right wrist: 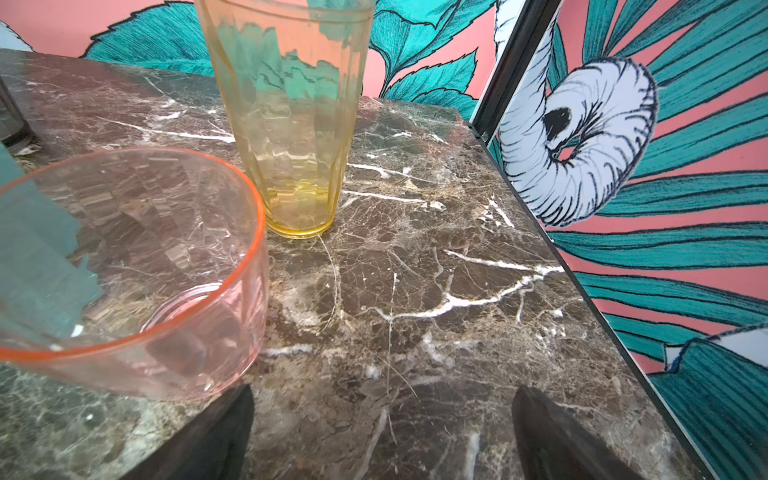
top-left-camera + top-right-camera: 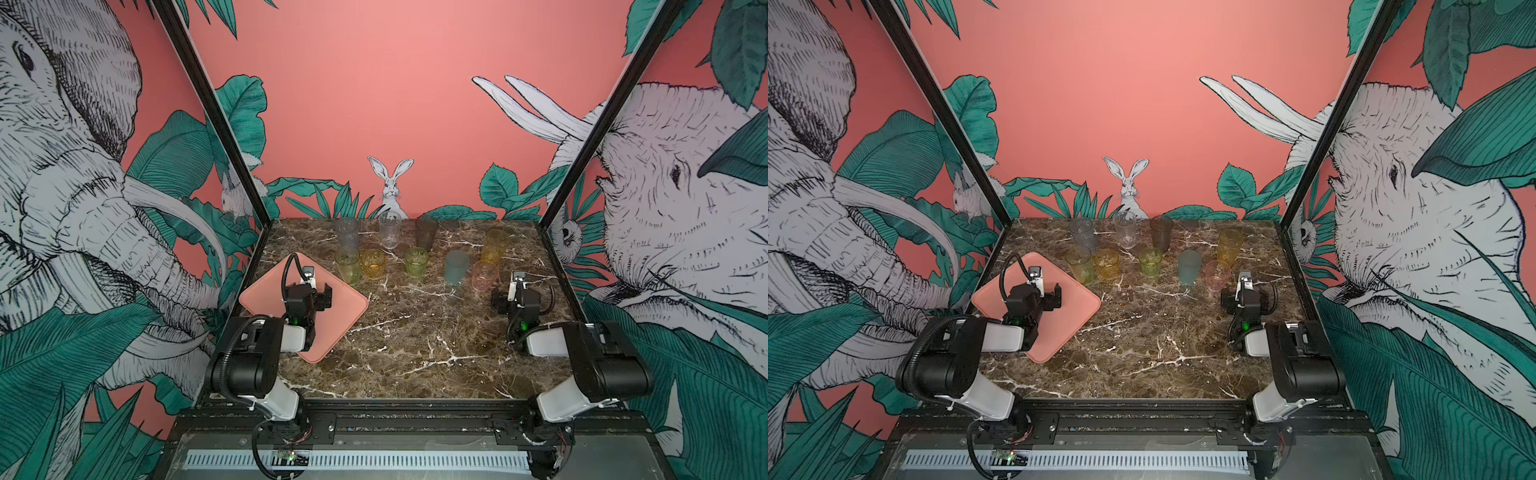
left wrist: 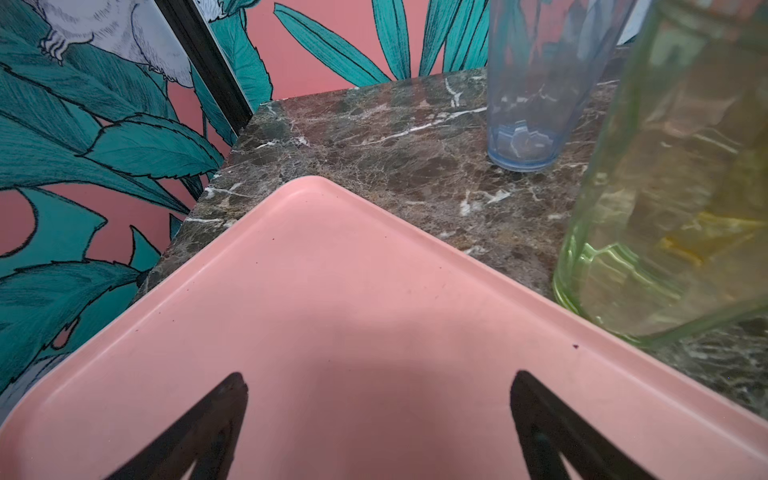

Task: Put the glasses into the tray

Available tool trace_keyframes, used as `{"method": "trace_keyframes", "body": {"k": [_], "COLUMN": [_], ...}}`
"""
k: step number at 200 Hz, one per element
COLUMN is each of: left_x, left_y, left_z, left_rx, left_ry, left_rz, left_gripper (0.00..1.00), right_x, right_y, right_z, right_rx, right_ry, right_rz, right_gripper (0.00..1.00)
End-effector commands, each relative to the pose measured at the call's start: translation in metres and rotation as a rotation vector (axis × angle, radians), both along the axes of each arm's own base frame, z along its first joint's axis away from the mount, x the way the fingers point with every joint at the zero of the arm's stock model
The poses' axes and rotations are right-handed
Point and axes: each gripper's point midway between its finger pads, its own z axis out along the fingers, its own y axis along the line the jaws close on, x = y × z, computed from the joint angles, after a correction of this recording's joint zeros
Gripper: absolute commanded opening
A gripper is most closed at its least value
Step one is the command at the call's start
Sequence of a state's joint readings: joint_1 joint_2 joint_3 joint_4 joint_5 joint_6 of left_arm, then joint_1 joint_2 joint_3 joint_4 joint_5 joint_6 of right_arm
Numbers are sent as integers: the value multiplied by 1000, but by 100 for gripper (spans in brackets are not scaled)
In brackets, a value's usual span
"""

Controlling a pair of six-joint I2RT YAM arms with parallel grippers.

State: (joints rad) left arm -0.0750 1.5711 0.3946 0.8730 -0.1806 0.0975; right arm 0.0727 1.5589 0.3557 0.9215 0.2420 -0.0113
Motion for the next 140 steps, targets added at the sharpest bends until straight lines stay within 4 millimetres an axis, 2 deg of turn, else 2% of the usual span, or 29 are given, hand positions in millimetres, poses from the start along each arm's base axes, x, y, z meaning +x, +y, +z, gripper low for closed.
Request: {"method": "trace_keyframes", "body": {"k": [1,140], "left_x": [3,3], "left_y": [4,4], "left_z": [13,13], "left_rx": [-6,-7], "left_ry": [-43,-43], "left_rz": [17,17], "left_gripper": [100,100], "right_x": [8,8], "right_y": [1,1], "right_z": [15,14], "right_rx": [8,14], "right_ry": [-54,-47], "right_rz": [5,4], "right_gripper": [99,99]}}
